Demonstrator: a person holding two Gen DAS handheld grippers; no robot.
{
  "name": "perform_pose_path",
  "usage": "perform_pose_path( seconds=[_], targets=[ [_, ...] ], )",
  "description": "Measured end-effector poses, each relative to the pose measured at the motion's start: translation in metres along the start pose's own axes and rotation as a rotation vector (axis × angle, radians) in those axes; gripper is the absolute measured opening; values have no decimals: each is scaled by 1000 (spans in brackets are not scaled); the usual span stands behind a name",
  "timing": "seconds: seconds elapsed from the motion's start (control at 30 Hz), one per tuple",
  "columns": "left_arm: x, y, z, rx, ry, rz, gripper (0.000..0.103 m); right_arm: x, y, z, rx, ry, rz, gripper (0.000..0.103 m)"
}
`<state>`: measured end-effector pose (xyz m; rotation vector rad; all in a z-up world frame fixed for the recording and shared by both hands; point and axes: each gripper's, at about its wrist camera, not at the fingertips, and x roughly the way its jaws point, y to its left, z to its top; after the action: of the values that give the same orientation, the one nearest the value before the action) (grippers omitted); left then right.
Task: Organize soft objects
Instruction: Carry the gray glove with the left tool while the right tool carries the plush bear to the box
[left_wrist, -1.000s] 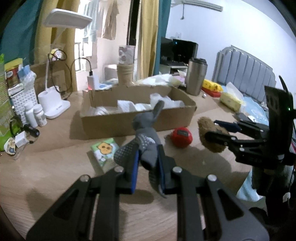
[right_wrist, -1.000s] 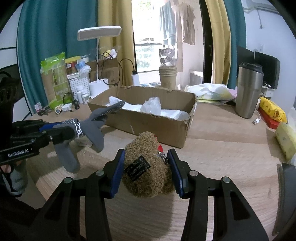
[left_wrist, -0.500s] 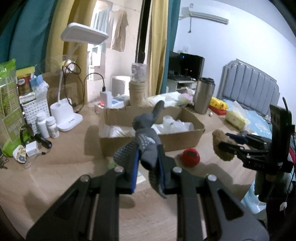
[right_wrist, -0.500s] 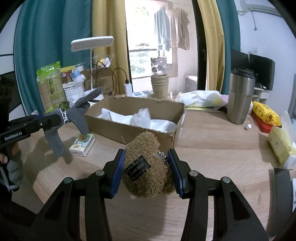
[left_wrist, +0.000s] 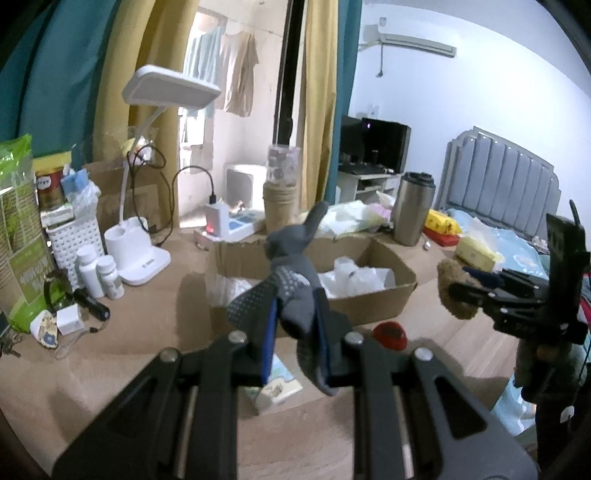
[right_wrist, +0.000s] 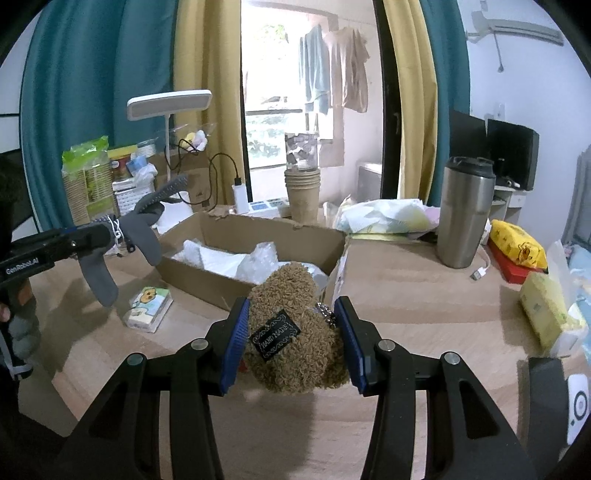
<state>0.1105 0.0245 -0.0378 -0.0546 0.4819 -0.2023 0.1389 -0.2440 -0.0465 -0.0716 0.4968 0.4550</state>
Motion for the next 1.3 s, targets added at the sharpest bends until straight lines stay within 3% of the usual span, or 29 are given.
perform_pose_path(
  seconds=[0.57,1.3],
  targets=[
    [3,-1,35,40,-85,5,19,5,-13,29,-18,-73,-38,50],
    [33,-4,72,54,-138,-9,20,20,-10,76,-100,-152,-49,50]
  ],
)
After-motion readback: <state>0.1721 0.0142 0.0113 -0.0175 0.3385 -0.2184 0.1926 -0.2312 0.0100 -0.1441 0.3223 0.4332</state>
